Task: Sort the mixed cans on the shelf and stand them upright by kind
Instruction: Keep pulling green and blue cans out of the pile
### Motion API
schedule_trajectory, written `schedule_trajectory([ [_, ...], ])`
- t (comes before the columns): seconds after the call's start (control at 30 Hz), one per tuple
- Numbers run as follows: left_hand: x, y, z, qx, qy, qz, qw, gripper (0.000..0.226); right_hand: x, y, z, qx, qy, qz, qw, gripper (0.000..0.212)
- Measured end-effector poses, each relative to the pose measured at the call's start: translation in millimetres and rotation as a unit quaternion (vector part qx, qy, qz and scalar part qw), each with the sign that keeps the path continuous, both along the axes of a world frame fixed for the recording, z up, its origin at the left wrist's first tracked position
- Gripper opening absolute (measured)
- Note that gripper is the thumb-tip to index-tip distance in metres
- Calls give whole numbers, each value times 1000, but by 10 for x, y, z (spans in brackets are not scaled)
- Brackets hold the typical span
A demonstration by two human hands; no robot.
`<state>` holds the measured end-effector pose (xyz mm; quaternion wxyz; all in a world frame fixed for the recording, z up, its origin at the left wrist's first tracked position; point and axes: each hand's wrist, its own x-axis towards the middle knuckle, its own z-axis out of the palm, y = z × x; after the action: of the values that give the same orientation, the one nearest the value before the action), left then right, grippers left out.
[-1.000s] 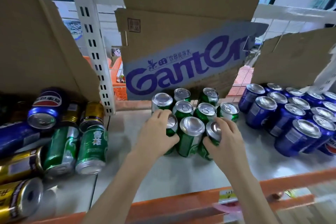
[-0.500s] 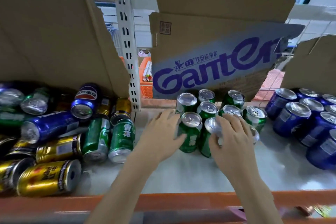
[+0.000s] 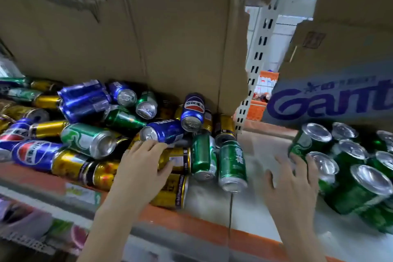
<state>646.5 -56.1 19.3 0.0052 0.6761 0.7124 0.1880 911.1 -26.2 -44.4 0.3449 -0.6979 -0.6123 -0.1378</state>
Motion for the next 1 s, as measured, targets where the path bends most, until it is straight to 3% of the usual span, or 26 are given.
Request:
schedule_trajectory([
  [0.27, -345, 119, 3, -4, -2, -62, 998, 41, -179, 39, 89, 18, 19, -49, 998, 54],
  [0.47, -382, 187, -27, -17, -5, -101, 995, 44, -295, -37, 90, 3, -5, -61, 998, 47],
  [0.6, -397, 139, -89, -33, -7, -99, 995, 45, -406, -67, 39, -9, -32, -32, 999, 30],
  [0.73, -372, 72, -122, -50, -7, -87, 995, 44, -581, -110, 48, -69, -21, 16, 997, 39],
  [0.9, -341, -31, -145, -39, 11, -74, 996, 41, -819, -199, 35, -64, -15, 74, 995, 35],
  [1.0, -303, -79, -175, -42, 17, -84, 995, 43, -910, -253, 17, -69, -13, 93, 993, 43],
])
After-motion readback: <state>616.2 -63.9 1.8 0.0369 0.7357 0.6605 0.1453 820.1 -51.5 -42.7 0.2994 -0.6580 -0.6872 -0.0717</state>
